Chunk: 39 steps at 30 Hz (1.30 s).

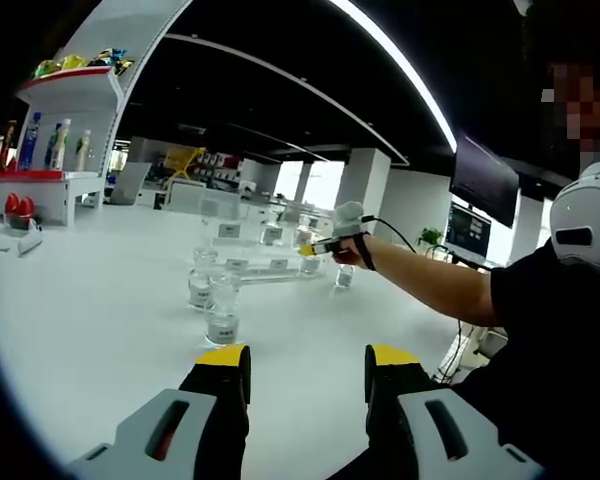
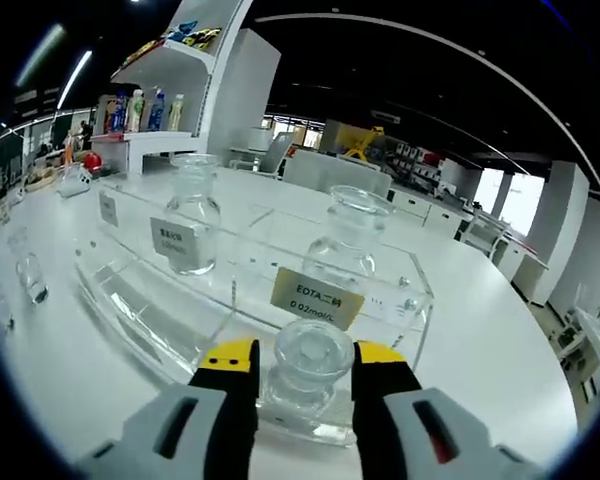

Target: Identify the label on the chemical reagent bottle, grasp the chemical reagent bottle, and place it in the designated position on the reagent rack

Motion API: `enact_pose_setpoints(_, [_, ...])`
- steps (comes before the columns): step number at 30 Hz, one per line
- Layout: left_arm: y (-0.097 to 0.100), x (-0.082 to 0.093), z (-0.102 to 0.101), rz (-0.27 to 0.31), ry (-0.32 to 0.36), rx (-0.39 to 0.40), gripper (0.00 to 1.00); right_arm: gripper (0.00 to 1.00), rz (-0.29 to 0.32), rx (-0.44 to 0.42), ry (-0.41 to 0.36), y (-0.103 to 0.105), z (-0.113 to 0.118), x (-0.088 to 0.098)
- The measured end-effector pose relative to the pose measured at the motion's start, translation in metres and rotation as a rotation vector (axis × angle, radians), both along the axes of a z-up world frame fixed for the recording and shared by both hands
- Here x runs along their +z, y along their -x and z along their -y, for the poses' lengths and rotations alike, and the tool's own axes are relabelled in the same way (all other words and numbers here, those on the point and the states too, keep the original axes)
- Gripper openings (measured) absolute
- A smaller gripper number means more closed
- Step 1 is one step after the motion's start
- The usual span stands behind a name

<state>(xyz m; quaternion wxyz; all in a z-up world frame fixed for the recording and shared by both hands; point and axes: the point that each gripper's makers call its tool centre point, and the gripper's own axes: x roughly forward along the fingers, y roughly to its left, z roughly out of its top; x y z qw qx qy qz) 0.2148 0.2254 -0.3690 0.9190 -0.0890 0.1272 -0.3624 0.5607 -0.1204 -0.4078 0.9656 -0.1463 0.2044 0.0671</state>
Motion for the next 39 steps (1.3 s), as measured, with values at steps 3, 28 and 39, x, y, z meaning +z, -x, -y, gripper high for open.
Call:
enact_pose_setpoints(3, [0.000,0.001,0.001,0.001,0.001,-0.002,0.46,0.39,-0.001,0.010,-0.004,0.000,-0.001,0.000])
enact_pose_setpoints(28, [-0.002,-0.003,0.006,-0.012,-0.005,-0.010,0.46,0.41,0.085,0.036,-0.074,0.024,-0.003,0.034])
enact_pose_setpoints(39, [-0.001,-0.003,0.009,-0.014,-0.008,-0.012,0.46,0.40,0.098,0.076,-0.113,0.028,-0.006,0.042])
